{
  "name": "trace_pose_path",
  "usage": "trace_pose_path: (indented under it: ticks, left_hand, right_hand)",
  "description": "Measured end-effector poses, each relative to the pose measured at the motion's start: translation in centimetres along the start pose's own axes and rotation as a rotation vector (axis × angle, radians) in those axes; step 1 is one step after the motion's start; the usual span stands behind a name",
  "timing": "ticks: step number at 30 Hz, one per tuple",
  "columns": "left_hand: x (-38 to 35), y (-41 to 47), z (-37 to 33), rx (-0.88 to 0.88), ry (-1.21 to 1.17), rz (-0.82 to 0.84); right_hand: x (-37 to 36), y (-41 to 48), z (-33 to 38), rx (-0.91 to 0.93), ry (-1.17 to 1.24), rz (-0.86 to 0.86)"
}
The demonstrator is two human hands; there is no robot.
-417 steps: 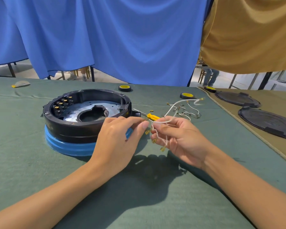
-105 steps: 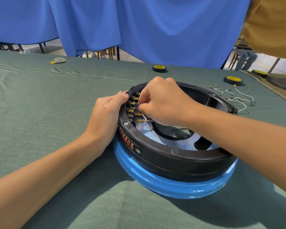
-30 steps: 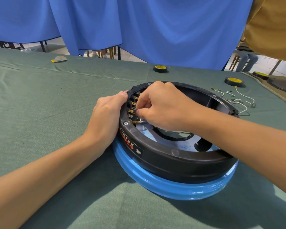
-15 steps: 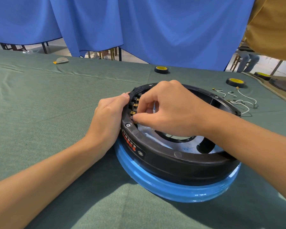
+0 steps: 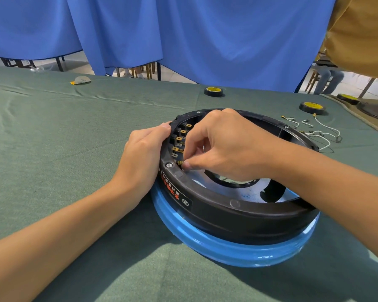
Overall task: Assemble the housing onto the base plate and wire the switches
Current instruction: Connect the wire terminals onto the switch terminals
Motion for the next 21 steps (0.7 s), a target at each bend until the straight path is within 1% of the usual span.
trace_pose_path:
  ticks: [14, 21]
  left_hand:
    - [0.04, -0.08, 0.13, 0.005, -0.001, -0.003]
    - [0.15, -0.24, 0.17, 0.043, 0.019, -0.010]
  right_hand:
    - [-0.52, 0.04, 0.48, 0.035, -0.080, -0.058]
    - [-0.47, 0.03, 0.58, 0.019, -0.049, -0.083]
Point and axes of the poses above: each hand's wrist, its own y-axis towards the middle knuckle, its own x-axis out of the back of the hand, z = x × y, the point moved 6 cm from there along y, towards the middle knuckle, and after that the axes turned 5 degrees about y, right-handed, at the moved point
